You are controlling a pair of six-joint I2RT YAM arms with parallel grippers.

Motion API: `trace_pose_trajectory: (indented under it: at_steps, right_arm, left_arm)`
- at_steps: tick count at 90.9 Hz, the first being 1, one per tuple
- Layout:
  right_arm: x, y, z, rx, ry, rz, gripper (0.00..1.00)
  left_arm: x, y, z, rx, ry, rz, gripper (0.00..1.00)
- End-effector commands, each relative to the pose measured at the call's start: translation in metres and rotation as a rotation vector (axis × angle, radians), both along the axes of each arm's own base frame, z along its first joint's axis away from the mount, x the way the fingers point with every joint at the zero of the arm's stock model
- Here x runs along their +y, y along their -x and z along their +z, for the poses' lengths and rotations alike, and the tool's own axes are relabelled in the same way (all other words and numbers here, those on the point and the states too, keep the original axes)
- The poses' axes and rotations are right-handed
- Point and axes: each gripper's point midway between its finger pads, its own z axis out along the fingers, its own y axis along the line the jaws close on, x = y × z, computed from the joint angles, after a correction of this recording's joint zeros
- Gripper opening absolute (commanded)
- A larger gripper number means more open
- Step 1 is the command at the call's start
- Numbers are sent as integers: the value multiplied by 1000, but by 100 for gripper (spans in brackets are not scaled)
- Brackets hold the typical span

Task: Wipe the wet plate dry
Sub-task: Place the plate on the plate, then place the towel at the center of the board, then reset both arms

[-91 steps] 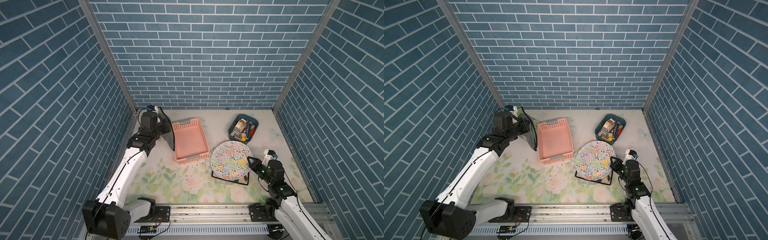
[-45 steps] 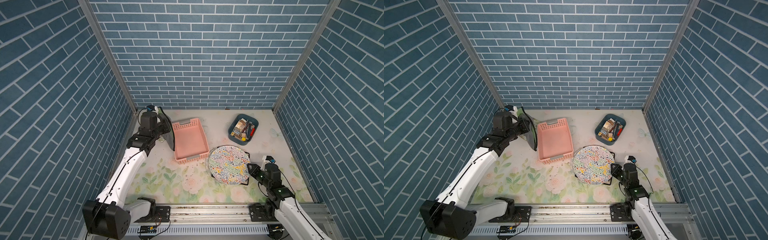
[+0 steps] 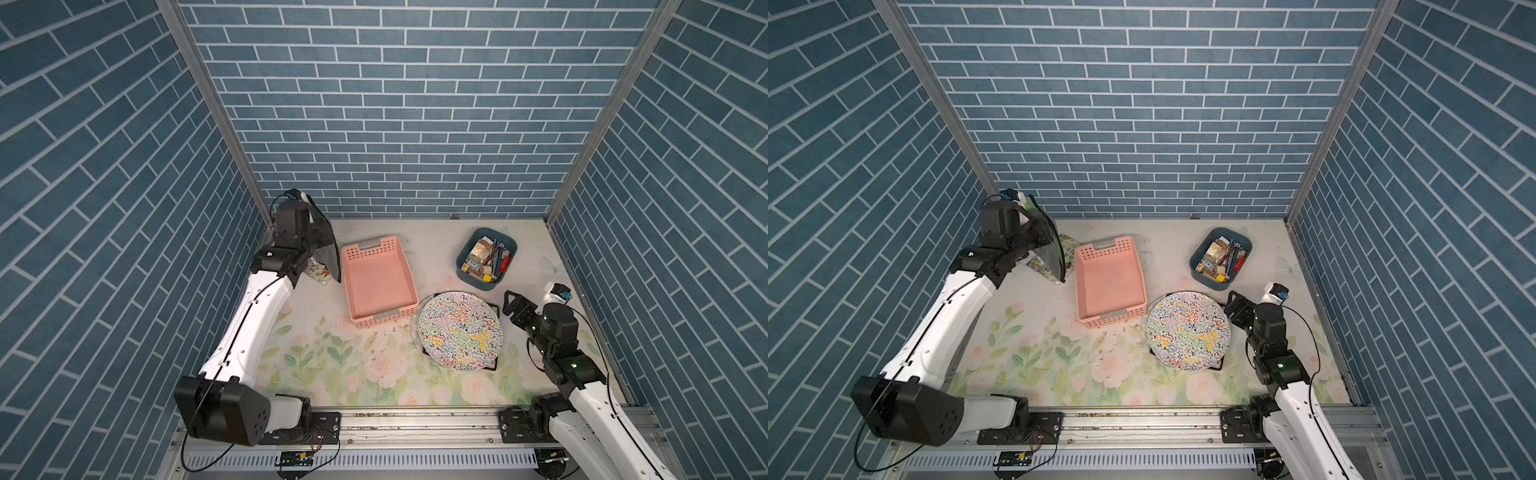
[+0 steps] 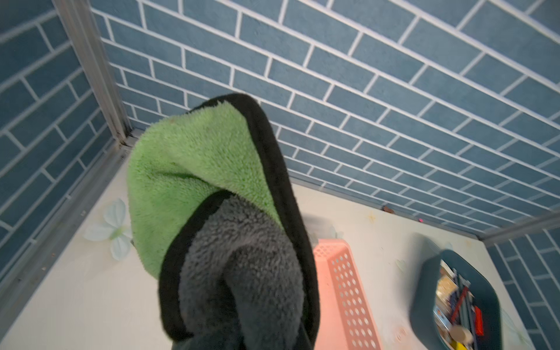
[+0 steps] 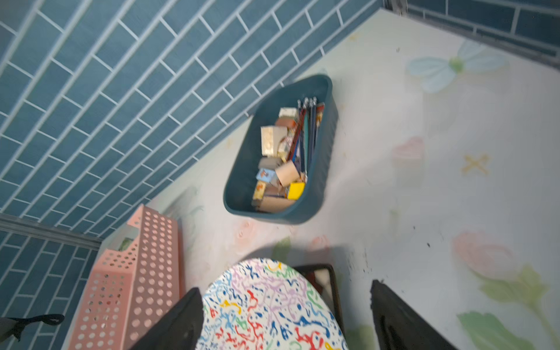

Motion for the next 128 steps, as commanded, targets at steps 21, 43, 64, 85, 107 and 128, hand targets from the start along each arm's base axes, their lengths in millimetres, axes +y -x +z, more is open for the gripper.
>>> trace_pose_trajectory:
  at_steps: [21,43,64,85,107,128]
  right_arm:
    - [16,-20,21,-37,3,74,88]
    - [16,-22,30,-69,36,80,88]
    - [-2,-35,39,-92,104,-16,90]
    - [-87,-23,30,-117,394,-420,99]
    - [-110,-24,-22,-64,519,-487,99]
    - [-102,-58,-25,-127,616,-416,99]
  left_arm:
    - [48,-40,-132,367,-142,143,54]
    - [15,-8,-113,311,-4,-19,100]
    - [14,17,-47,174,6,-27,100]
    - [53,47,-49,-161,-111,148,100]
    - [95,86,-111,-239,-187,385,100]
    - [106,106,-141,-257,-262,430,100]
